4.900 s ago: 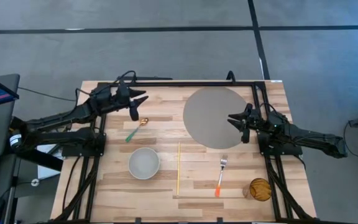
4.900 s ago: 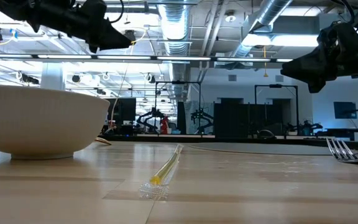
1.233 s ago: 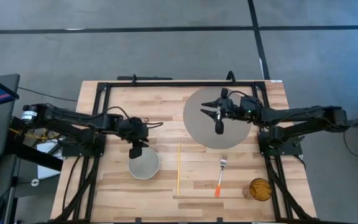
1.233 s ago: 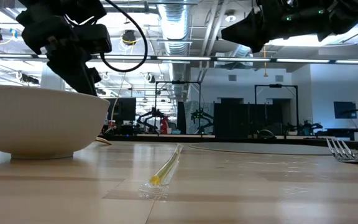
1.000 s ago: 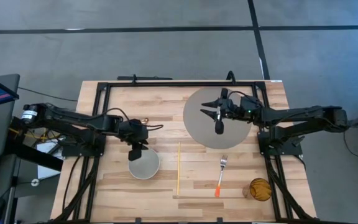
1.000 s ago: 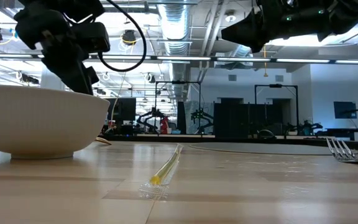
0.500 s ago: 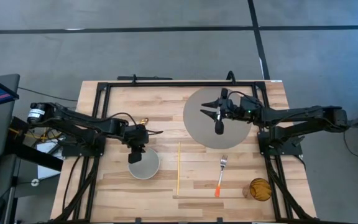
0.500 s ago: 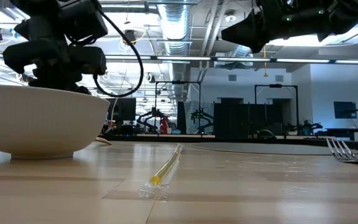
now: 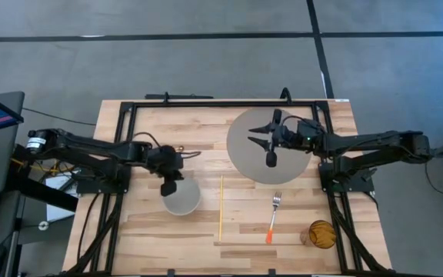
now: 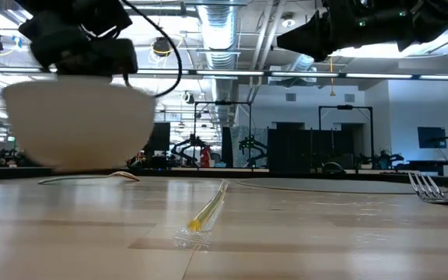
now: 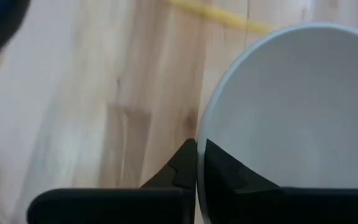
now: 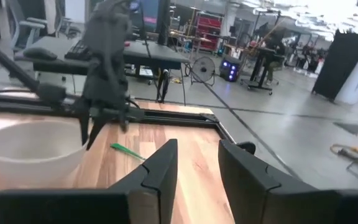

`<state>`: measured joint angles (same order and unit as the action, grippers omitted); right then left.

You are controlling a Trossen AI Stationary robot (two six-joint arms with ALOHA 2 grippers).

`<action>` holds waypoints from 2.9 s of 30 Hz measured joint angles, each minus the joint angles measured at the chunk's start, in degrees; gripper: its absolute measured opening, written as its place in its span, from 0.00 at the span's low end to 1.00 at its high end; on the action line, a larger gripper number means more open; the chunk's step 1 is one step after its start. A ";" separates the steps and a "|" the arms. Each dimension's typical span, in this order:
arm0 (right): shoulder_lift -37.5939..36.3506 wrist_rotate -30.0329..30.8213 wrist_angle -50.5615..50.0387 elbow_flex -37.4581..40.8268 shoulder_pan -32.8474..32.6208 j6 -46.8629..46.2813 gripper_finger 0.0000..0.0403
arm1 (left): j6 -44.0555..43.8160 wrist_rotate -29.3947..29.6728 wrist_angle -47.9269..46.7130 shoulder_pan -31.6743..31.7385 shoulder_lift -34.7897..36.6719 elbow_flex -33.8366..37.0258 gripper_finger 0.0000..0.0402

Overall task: Pick & Place Utensil
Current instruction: Put the gray bowl on the gray mat

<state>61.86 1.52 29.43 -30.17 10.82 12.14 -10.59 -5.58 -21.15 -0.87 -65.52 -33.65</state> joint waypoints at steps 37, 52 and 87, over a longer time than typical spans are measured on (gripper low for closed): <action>46.61 -14.42 -37.35 -50.45 0.12 20.27 0.41 | 4.81 30.68 7.98 23.22 -0.66 -7.74 0.03; 54.78 0.28 -45.46 -57.60 -0.63 27.06 0.40 | 4.96 31.73 7.96 22.17 -0.72 -7.61 0.05; 52.81 0.11 -47.73 -57.46 -0.90 31.85 0.03 | 3.93 26.56 10.95 22.22 -0.61 -7.74 0.13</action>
<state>114.67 1.63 -18.31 -87.64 9.91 43.99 -6.66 20.98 -10.20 21.34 -66.13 -41.39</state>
